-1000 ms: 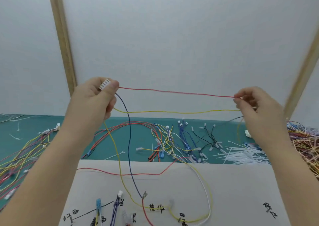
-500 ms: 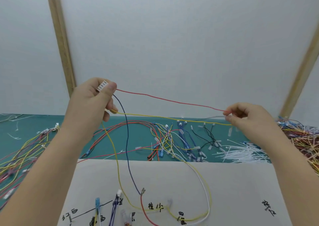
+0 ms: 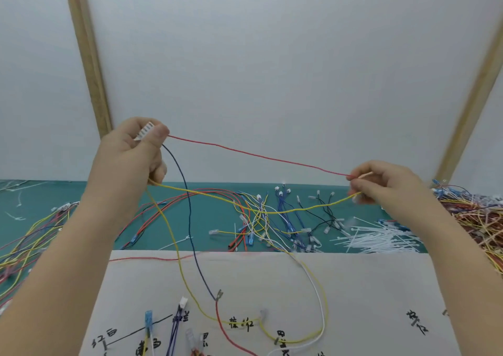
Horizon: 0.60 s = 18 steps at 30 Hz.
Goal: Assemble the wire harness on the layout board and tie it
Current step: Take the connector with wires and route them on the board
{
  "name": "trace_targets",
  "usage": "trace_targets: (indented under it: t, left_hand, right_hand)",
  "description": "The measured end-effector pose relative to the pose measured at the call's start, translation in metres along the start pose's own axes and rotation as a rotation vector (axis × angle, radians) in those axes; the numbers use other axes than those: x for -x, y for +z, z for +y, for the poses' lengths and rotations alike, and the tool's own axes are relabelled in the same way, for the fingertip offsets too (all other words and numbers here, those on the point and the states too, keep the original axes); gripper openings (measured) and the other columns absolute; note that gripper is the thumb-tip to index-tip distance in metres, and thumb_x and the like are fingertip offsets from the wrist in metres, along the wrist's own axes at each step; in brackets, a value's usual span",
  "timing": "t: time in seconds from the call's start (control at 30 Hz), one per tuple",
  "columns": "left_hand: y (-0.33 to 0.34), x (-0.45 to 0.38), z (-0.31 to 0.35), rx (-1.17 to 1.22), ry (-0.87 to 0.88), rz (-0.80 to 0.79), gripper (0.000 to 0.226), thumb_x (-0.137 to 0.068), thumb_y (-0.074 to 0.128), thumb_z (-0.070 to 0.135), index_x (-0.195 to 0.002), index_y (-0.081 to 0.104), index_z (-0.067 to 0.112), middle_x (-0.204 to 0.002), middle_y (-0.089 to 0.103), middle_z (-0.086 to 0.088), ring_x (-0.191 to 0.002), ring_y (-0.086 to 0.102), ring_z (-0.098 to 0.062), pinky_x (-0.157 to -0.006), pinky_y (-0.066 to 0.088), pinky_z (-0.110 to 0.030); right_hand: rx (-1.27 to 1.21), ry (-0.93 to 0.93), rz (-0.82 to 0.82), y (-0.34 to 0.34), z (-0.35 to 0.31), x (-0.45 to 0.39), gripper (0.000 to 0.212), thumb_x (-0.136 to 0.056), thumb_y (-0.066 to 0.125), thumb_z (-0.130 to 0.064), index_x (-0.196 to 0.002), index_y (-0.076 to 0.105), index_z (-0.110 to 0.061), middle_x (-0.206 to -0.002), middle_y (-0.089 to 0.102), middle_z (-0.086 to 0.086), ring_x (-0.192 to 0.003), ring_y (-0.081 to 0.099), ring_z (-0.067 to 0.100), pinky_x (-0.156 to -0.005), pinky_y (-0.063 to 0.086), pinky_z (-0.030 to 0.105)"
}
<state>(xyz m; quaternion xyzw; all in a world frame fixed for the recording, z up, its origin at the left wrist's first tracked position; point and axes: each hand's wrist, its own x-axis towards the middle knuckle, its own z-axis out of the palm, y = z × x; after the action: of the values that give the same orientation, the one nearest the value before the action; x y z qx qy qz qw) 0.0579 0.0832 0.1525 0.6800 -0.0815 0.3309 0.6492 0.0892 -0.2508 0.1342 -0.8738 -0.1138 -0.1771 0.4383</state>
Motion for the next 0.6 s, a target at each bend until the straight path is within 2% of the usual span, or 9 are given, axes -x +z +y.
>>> trace_targets:
  t: [0.07,0.13,0.2,0.3,0.37,0.43,0.47,0.53,0.6]
  left_hand:
    - [-0.003,-0.003,-0.004,0.046,-0.025,0.0,0.021,-0.095,0.049,0.018,-0.075,0.052,0.023,-0.037,0.03,0.015,-0.03,0.027,-0.005,-0.036,0.022,-0.01]
    - [-0.007,-0.005,-0.007,0.054,-0.02,-0.027,0.023,-0.095,0.048,0.015,-0.074,0.052,0.022,-0.036,0.028,0.016,-0.03,0.021,-0.003,-0.037,0.016,-0.009]
    - [-0.01,-0.006,-0.008,-0.015,0.03,-0.053,0.023,-0.094,0.05,0.013,-0.073,0.054,0.023,-0.035,0.029,0.015,-0.031,0.02,-0.001,-0.037,0.015,-0.008]
    - [-0.011,-0.006,-0.007,-0.138,0.08,-0.128,0.012,-0.082,0.059,0.026,-0.07,0.061,0.027,-0.036,0.031,0.012,-0.033,0.021,-0.003,-0.035,0.016,-0.01]
    - [-0.012,-0.005,-0.007,-0.223,0.081,-0.2,0.009,-0.075,0.057,0.037,-0.072,0.063,0.03,-0.037,0.032,0.01,-0.036,0.023,-0.006,-0.038,0.018,-0.015]
    - [-0.012,-0.004,-0.004,-0.299,0.081,-0.251,0.013,-0.072,0.057,0.039,-0.074,0.064,0.029,-0.038,0.032,0.01,-0.037,0.023,-0.007,-0.038,0.018,-0.016]
    - [-0.012,-0.003,-0.002,-0.288,0.067,-0.26,0.01,-0.072,0.059,0.036,-0.073,0.065,0.028,-0.038,0.031,0.01,-0.036,0.021,-0.006,-0.036,0.017,-0.014]
    - [-0.01,-0.002,0.004,-0.113,-0.011,-0.279,0.001,-0.07,0.068,0.024,-0.07,0.068,0.025,-0.038,0.027,0.012,-0.034,0.018,-0.004,-0.035,0.016,-0.01]
    - [-0.01,0.0,0.007,0.174,-0.129,-0.325,0.01,-0.072,0.06,0.026,-0.07,0.07,0.023,-0.043,0.018,0.014,-0.035,0.013,-0.002,-0.036,0.017,-0.008]
  right_hand:
    - [0.039,-0.002,-0.049,0.001,0.001,0.001,0.019,-0.083,0.064,-0.003,-0.072,0.065,-0.02,-0.062,0.066,0.006,-0.057,0.058,0.012,-0.065,0.051,0.027]
    - [0.192,-0.035,-0.071,0.001,0.002,0.001,0.021,-0.078,0.071,-0.007,-0.067,0.064,-0.023,-0.061,0.064,-0.003,-0.061,0.055,0.012,-0.064,0.045,0.022]
    - [0.22,-0.042,-0.086,0.003,0.002,0.0,0.023,-0.079,0.069,-0.006,-0.067,0.06,-0.024,-0.065,0.063,-0.005,-0.062,0.057,0.011,-0.063,0.043,0.017]
    - [0.225,-0.025,0.138,0.006,0.005,-0.003,0.018,-0.087,0.059,-0.012,-0.074,0.054,-0.023,-0.069,0.061,-0.005,-0.057,0.058,0.016,-0.059,0.042,0.028]
    - [0.296,-0.056,0.298,0.004,0.006,-0.004,0.012,-0.089,0.057,-0.015,-0.079,0.057,-0.021,-0.07,0.061,-0.005,-0.062,0.059,0.02,-0.065,0.044,0.032]
    - [0.31,-0.061,0.275,0.002,0.007,-0.004,0.013,-0.089,0.056,-0.012,-0.082,0.06,-0.021,-0.075,0.064,-0.001,-0.064,0.061,0.012,-0.067,0.044,0.024]
    - [0.282,-0.042,0.226,0.002,0.008,-0.004,0.015,-0.089,0.055,-0.01,-0.082,0.061,-0.021,-0.079,0.065,0.0,-0.06,0.061,0.006,-0.062,0.042,0.013]
    - [0.241,-0.015,0.177,0.004,0.009,-0.006,0.018,-0.091,0.051,-0.008,-0.084,0.062,-0.02,-0.079,0.066,0.0,-0.052,0.059,0.001,-0.054,0.038,0.004]
    - [0.19,0.0,0.198,0.007,0.008,-0.007,0.02,-0.093,0.047,-0.006,-0.086,0.063,-0.016,-0.071,0.062,-0.003,-0.046,0.056,-0.003,-0.049,0.037,0.003]
